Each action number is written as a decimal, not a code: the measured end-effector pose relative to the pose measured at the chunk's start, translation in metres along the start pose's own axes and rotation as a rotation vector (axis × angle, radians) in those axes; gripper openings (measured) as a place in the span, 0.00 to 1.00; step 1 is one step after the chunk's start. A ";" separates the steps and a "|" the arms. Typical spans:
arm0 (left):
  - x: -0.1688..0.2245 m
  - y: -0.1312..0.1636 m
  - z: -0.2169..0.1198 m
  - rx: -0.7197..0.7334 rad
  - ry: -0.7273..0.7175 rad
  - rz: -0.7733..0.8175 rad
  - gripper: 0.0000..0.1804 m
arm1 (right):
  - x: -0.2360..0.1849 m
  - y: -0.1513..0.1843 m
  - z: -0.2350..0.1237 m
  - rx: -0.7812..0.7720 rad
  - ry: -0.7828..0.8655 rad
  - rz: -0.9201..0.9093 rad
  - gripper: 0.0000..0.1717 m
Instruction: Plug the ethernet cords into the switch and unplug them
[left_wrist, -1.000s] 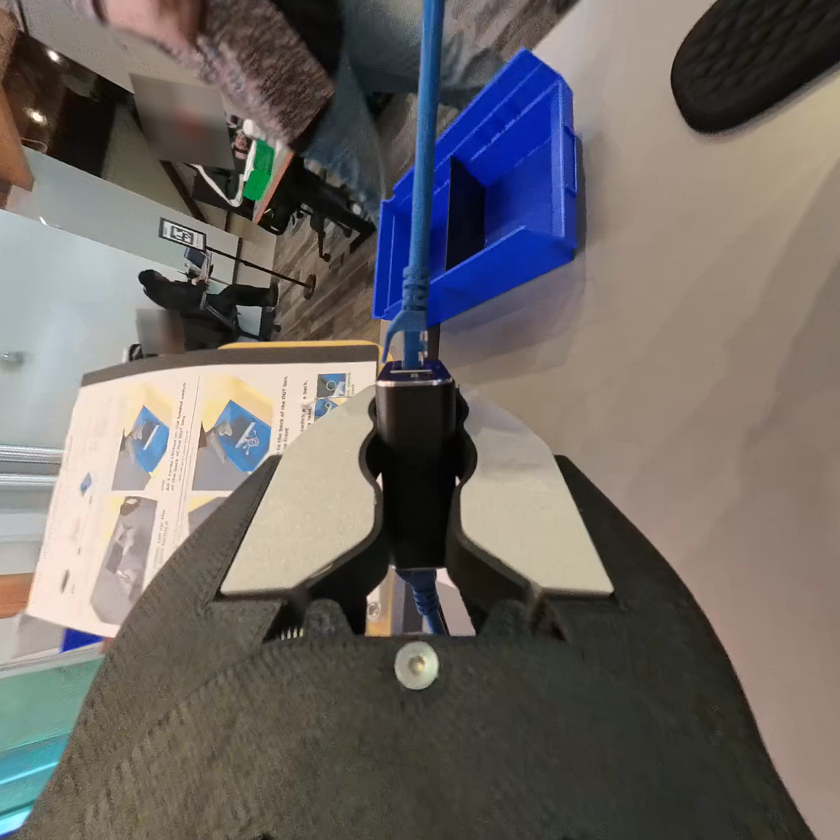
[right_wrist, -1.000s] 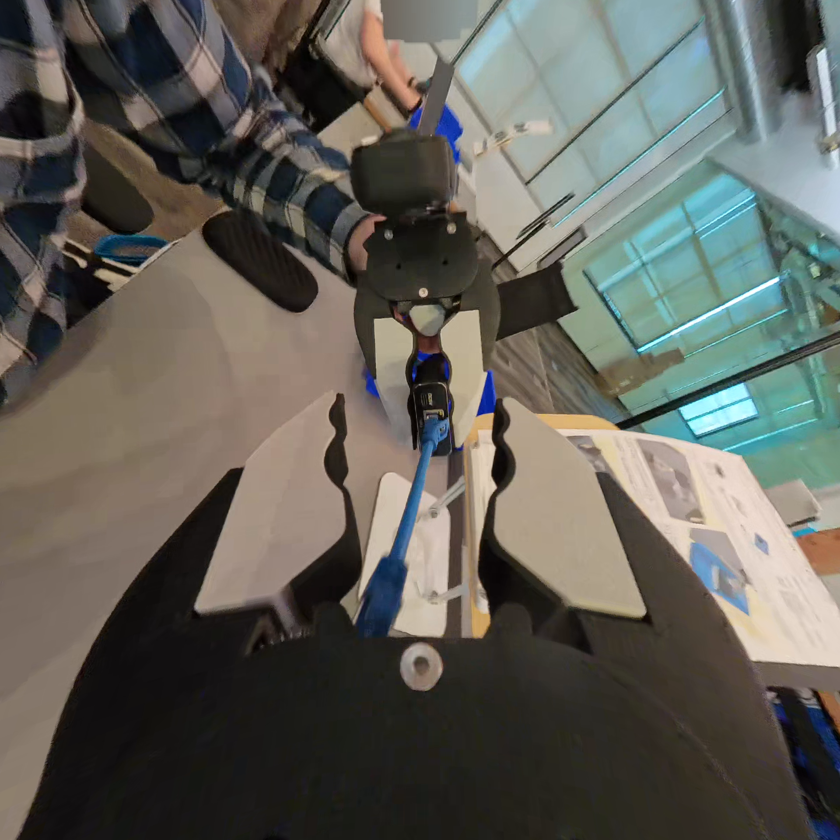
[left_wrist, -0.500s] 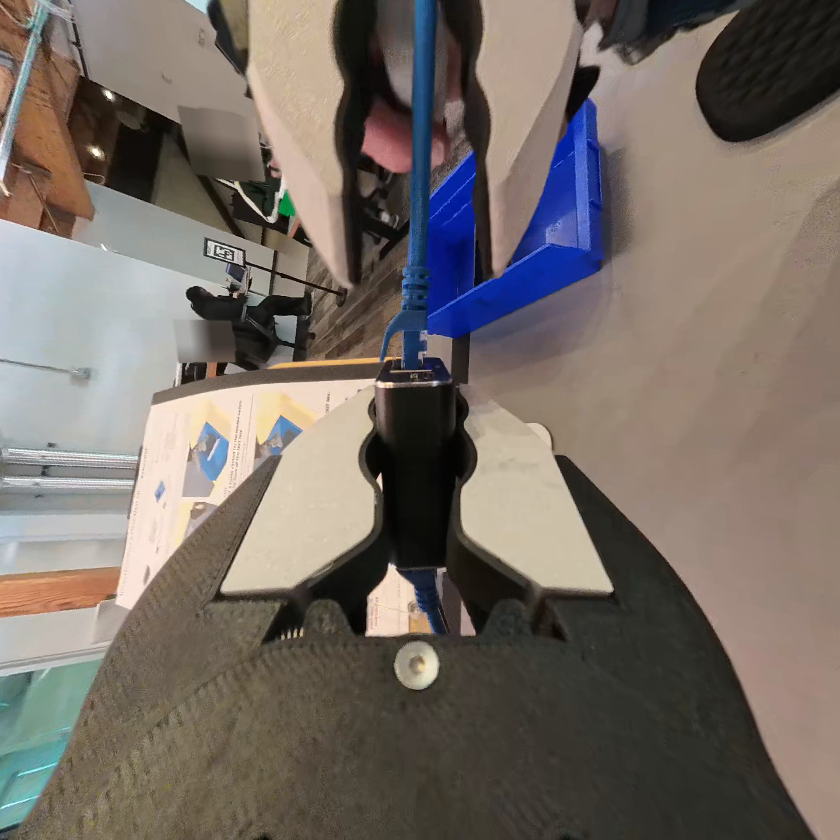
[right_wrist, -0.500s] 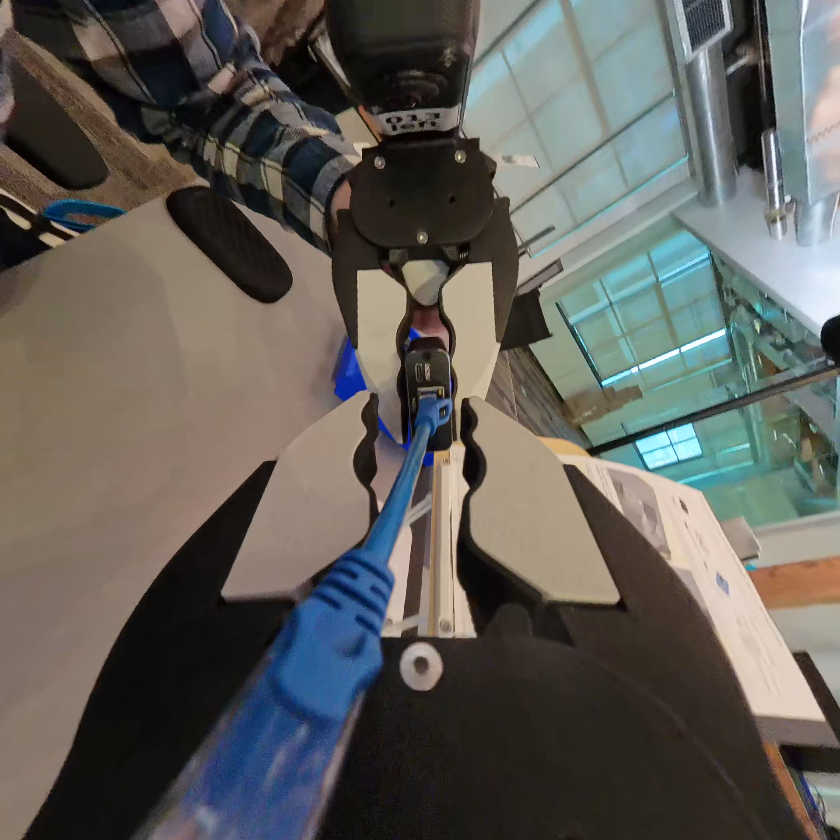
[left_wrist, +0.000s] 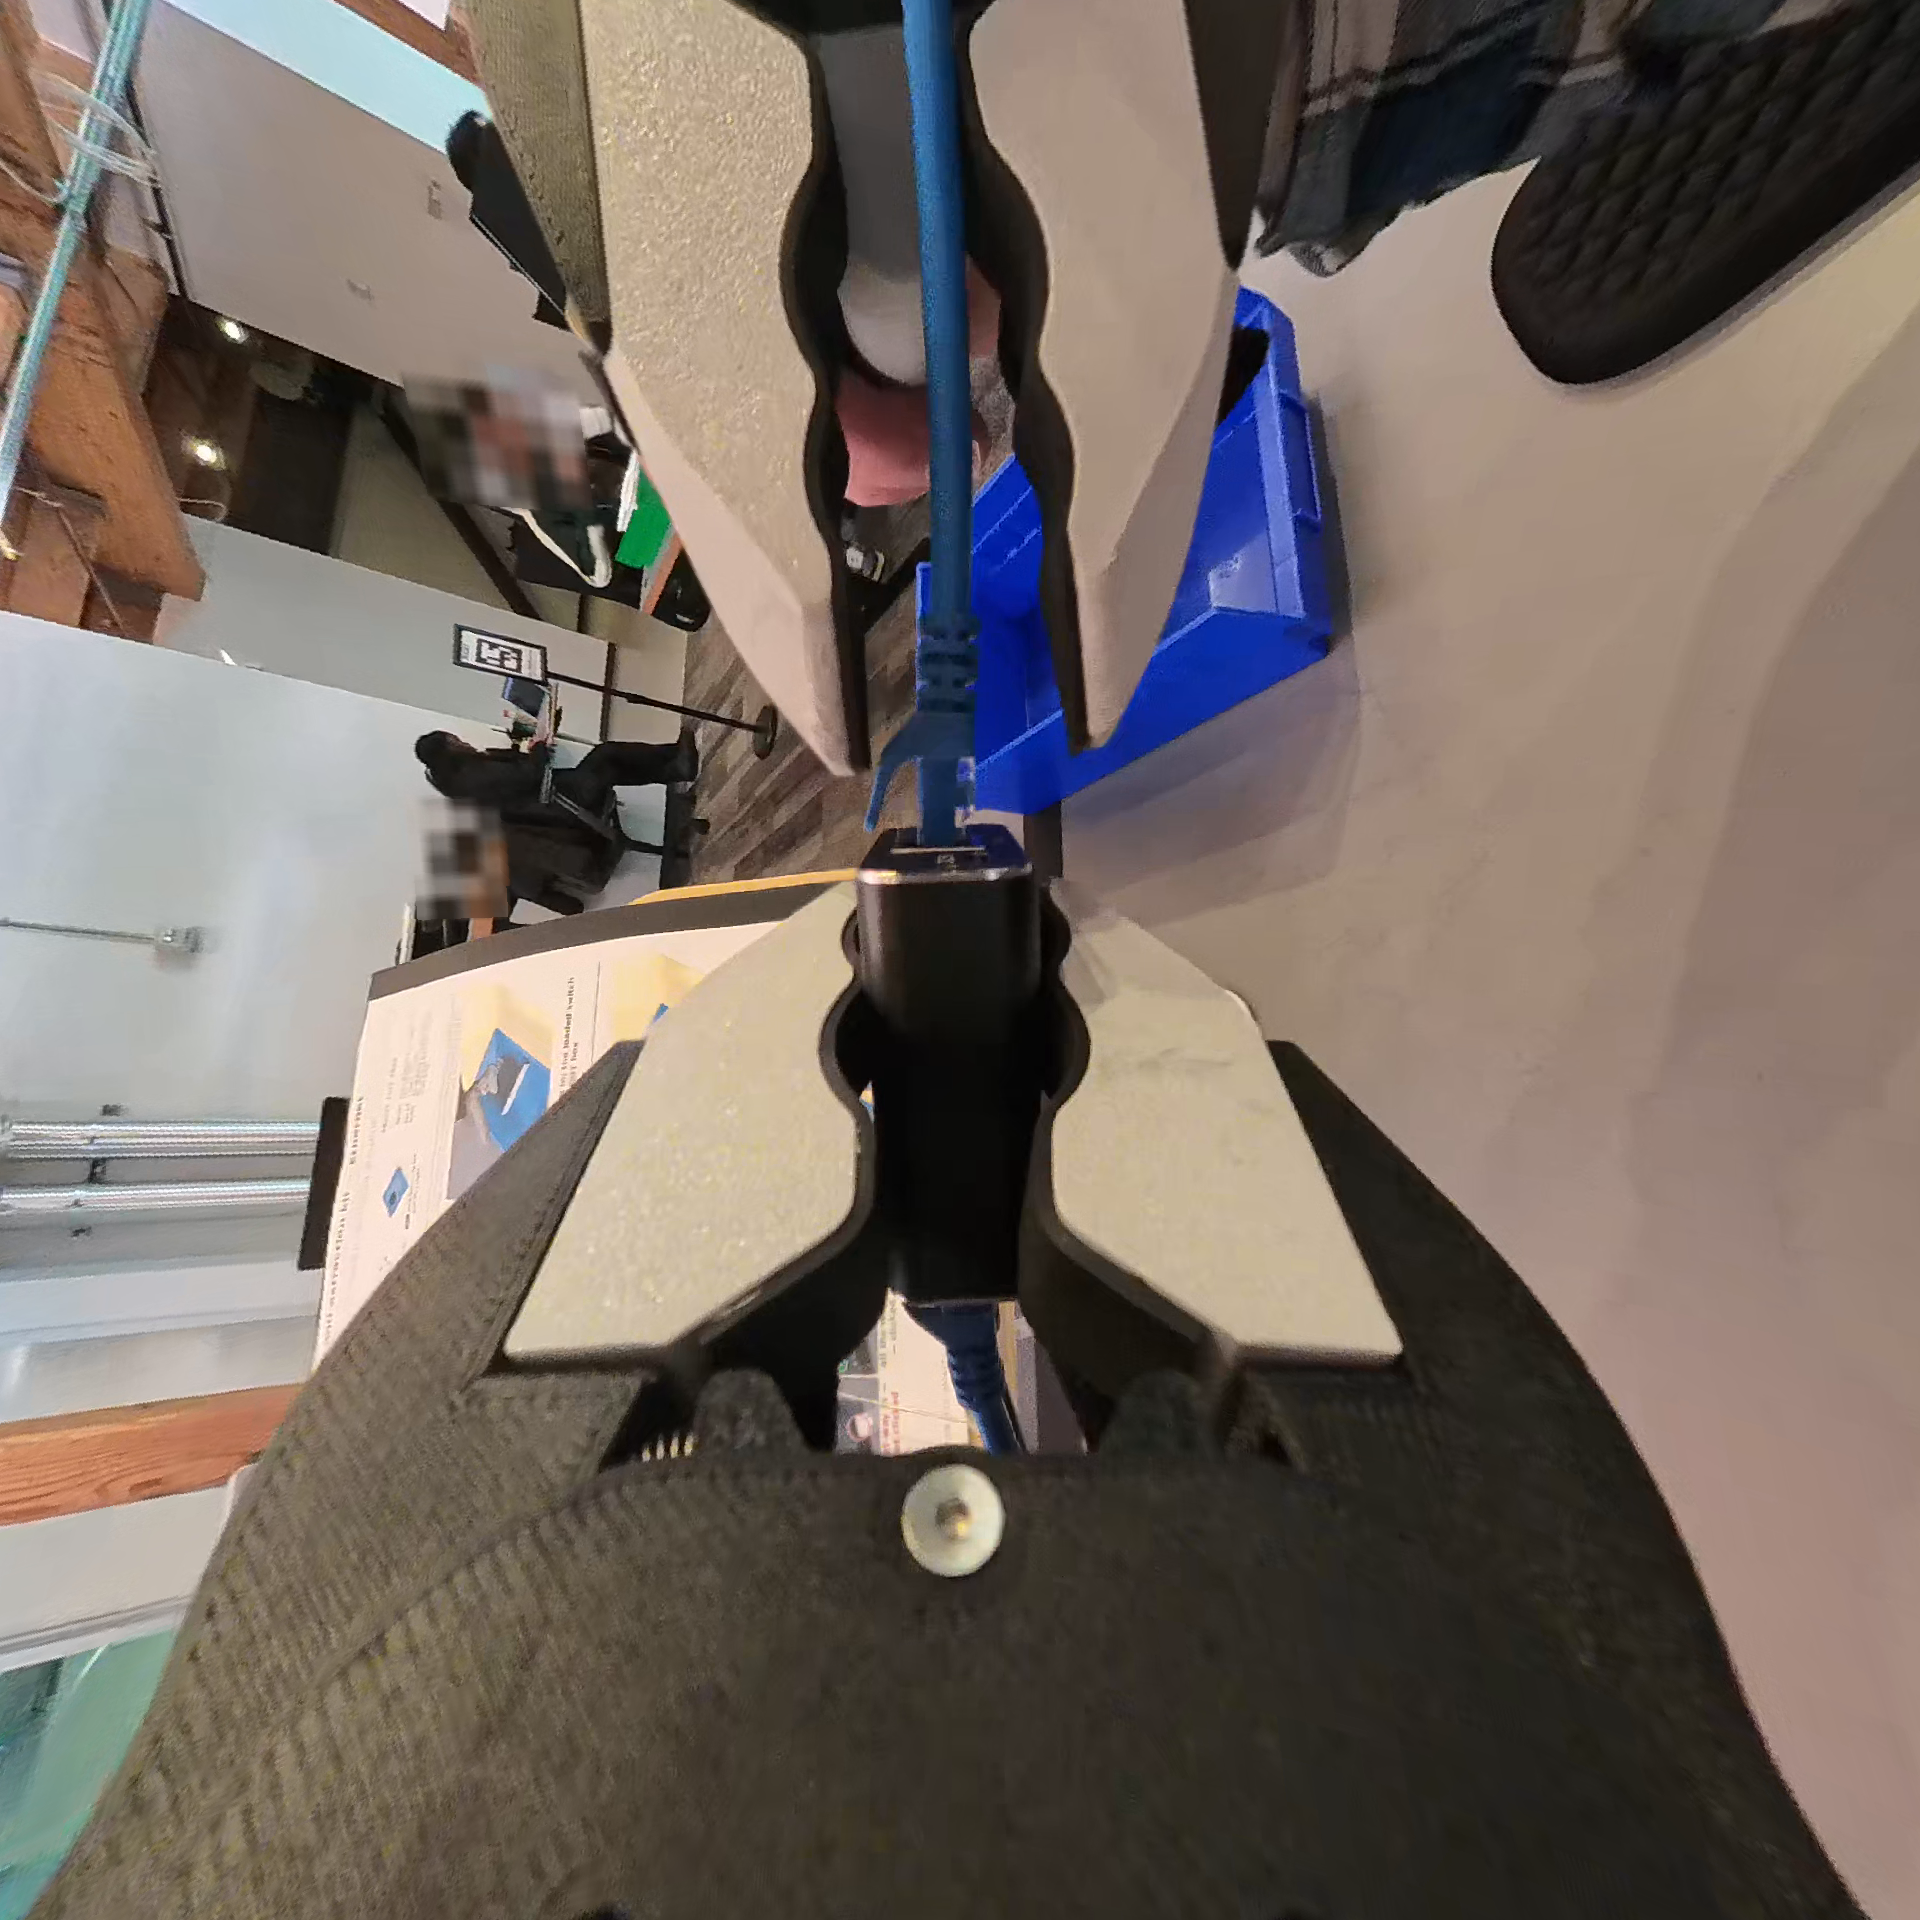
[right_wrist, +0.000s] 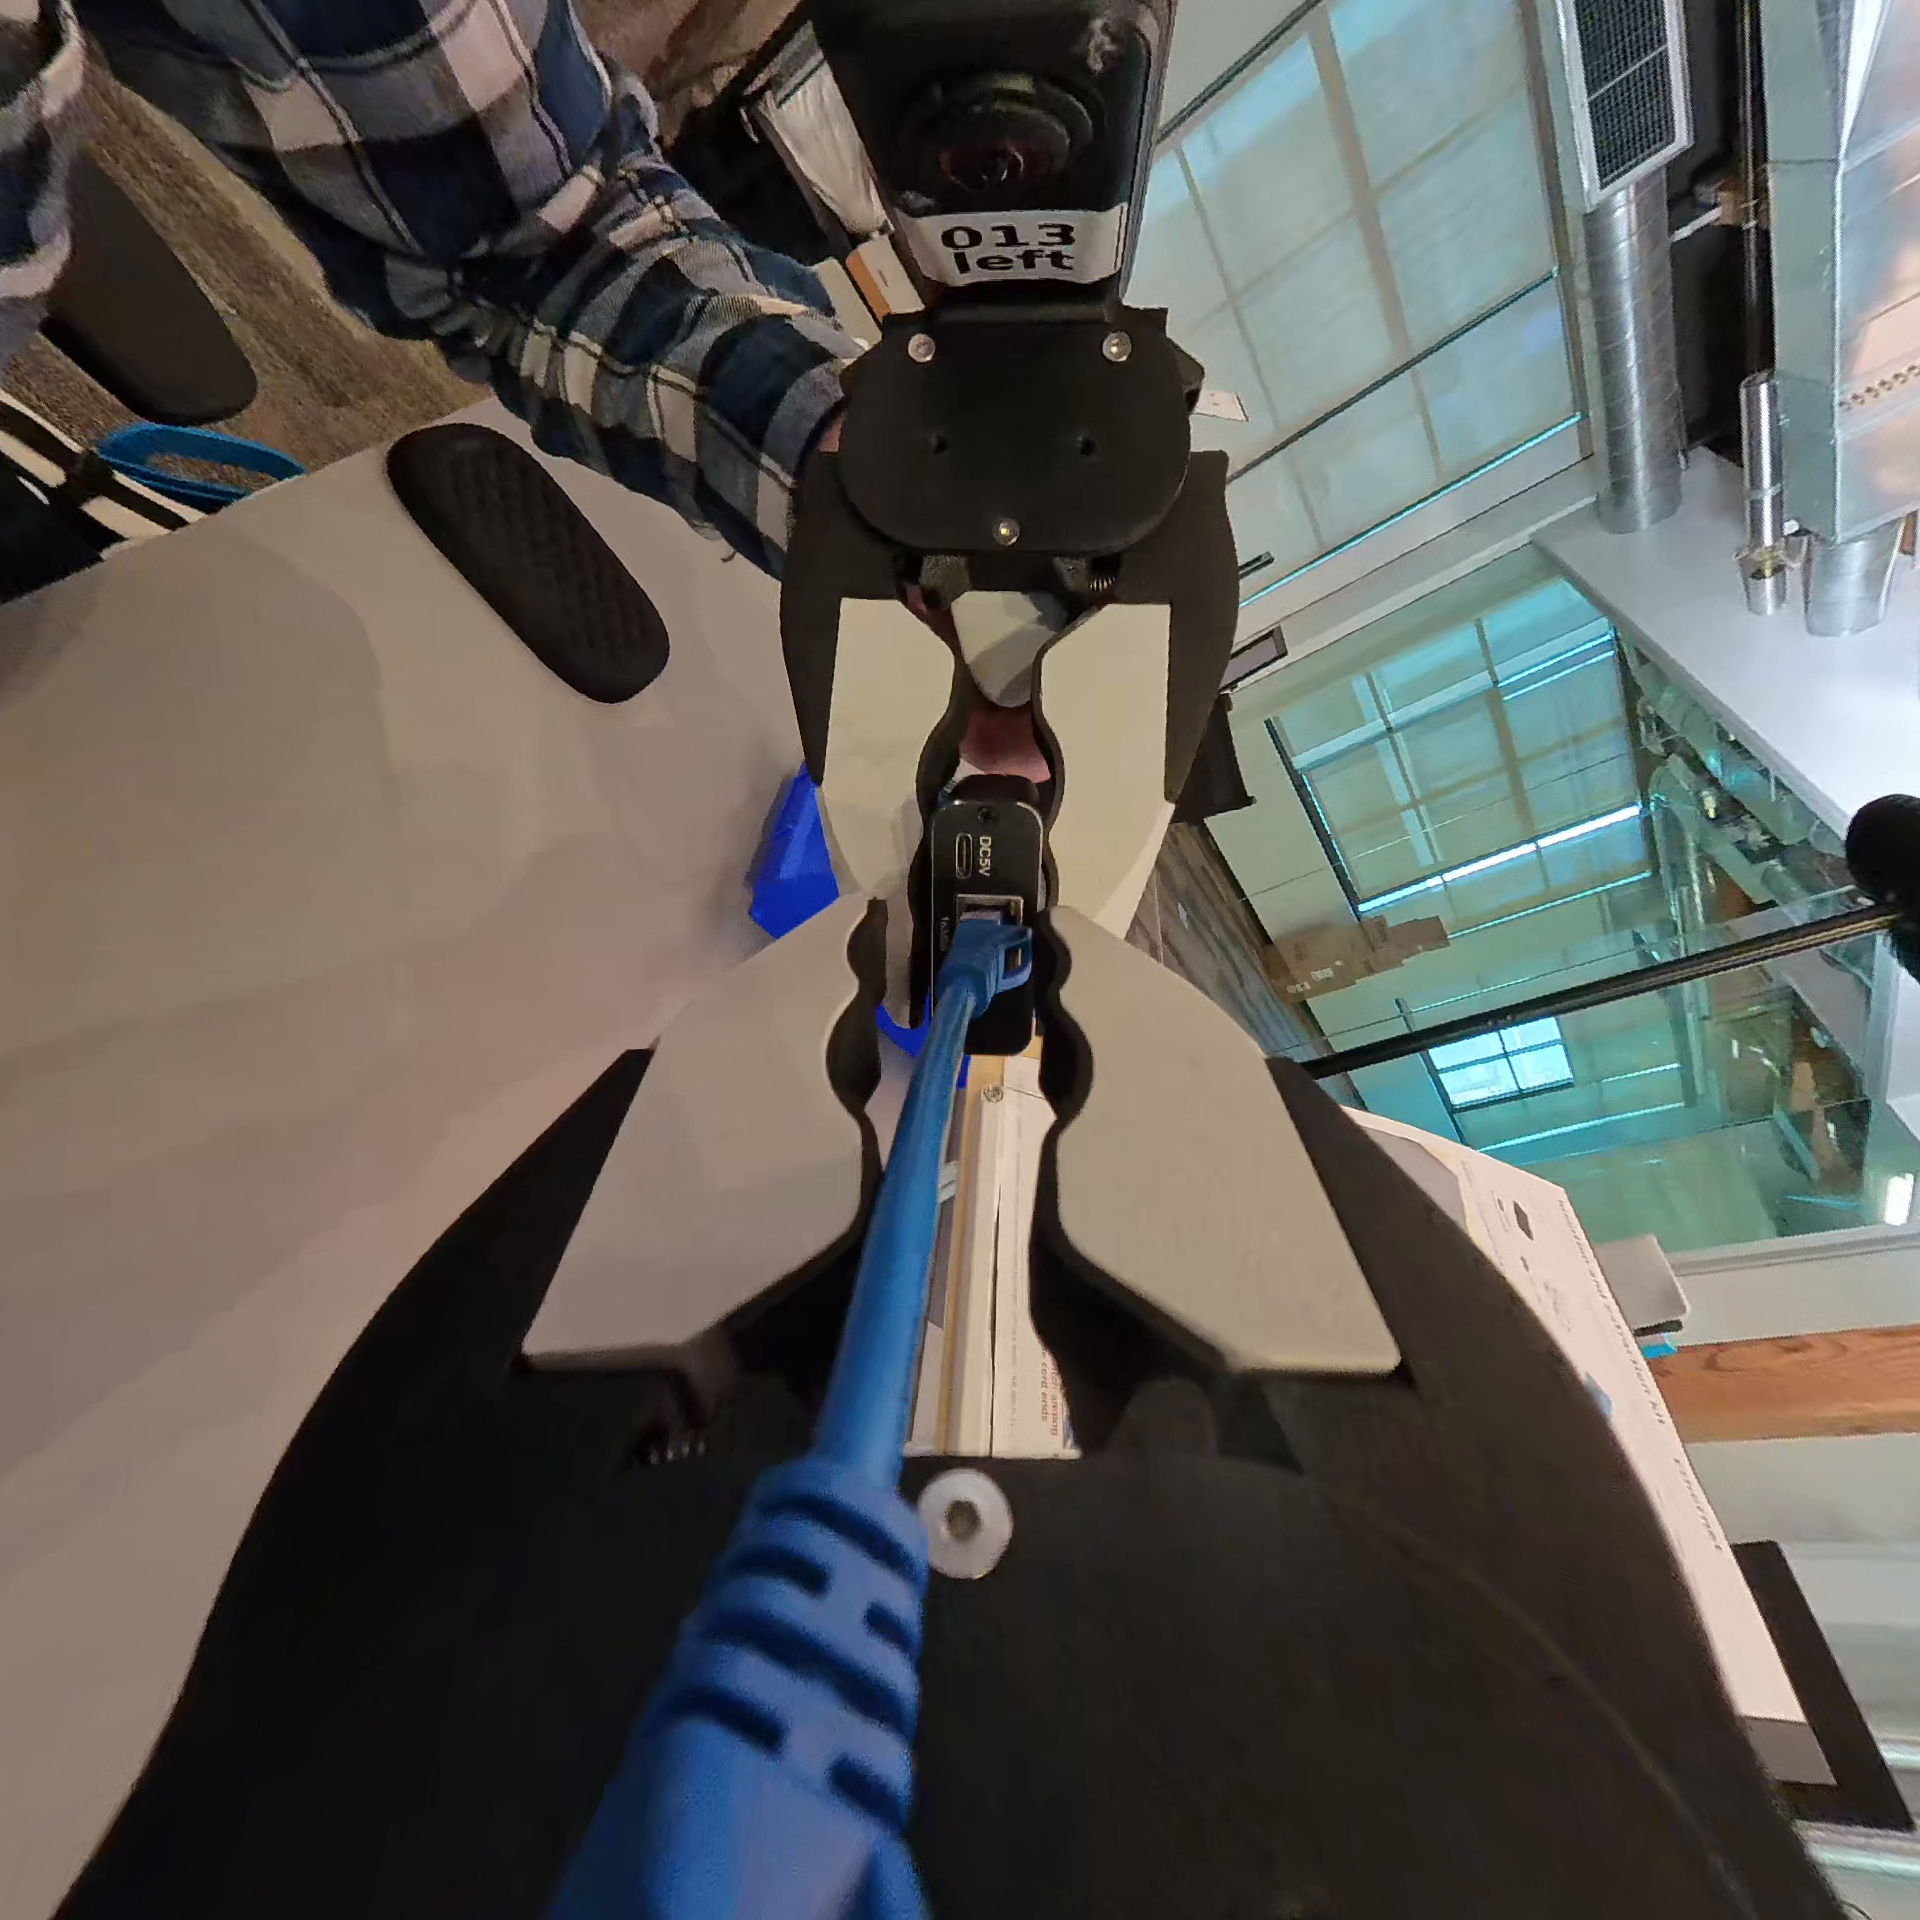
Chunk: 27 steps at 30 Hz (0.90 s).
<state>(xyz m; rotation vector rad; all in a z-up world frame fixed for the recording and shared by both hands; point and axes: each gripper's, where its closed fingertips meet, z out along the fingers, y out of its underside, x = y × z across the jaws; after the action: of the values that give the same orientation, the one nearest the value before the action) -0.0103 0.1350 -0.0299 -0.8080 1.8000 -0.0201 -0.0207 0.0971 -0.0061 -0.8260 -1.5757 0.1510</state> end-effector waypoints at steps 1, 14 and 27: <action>0.001 -0.002 -0.001 0.011 0.012 -0.011 0.15 | 0.001 -0.001 -0.001 0.010 0.006 0.011 0.16; 0.001 -0.010 -0.003 0.051 0.032 -0.033 0.15 | 0.004 -0.006 -0.003 0.057 0.004 0.037 0.12; 0.004 -0.016 -0.002 0.059 0.051 -0.019 0.15 | 0.002 -0.006 -0.002 0.020 0.005 -0.004 0.09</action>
<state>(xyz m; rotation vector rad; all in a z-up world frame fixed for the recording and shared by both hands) -0.0047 0.1202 -0.0261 -0.7890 1.8307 -0.1064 -0.0212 0.0937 -0.0009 -0.8071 -1.5688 0.1608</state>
